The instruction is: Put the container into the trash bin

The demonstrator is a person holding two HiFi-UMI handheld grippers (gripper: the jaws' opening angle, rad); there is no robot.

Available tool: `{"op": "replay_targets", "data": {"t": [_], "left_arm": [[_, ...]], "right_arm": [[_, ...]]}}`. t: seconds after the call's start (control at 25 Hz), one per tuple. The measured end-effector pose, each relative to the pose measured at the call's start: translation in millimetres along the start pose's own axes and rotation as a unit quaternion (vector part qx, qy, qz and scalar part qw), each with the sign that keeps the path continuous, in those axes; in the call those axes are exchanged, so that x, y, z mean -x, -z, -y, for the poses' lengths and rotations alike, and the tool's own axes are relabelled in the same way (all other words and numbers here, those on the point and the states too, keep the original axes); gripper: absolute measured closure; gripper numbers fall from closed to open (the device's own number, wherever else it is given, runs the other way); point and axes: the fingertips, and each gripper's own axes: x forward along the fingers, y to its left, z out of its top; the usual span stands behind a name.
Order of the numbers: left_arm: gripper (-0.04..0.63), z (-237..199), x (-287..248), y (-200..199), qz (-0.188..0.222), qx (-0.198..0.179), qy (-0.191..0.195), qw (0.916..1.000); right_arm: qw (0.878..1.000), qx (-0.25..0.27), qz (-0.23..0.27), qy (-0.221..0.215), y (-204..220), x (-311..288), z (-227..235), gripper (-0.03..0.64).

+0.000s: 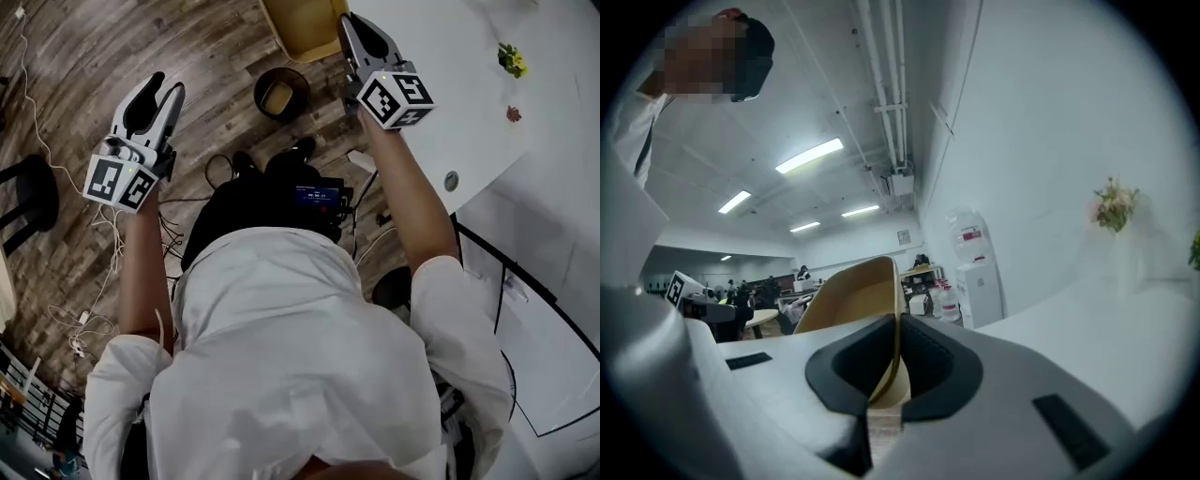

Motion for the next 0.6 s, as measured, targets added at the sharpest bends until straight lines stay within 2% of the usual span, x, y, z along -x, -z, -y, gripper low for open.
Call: {"op": "replay_targets", "data": {"t": [0.48,0.6], "left_arm": [[0.430,-37.0,-55.7,126.4,-0.060,0.033,-0.013,0.9976],[0.430,-53.0,-67.1,154.6,-0.067,0.038,-0.027,0.9967]], "right_arm": [[0.994,-0.041,-0.095,0.017,161.7,-28.7,51.0,0.575],[0.991,-0.048,-0.122,0.029,206.9,-32.4,69.5,0.575]]}}
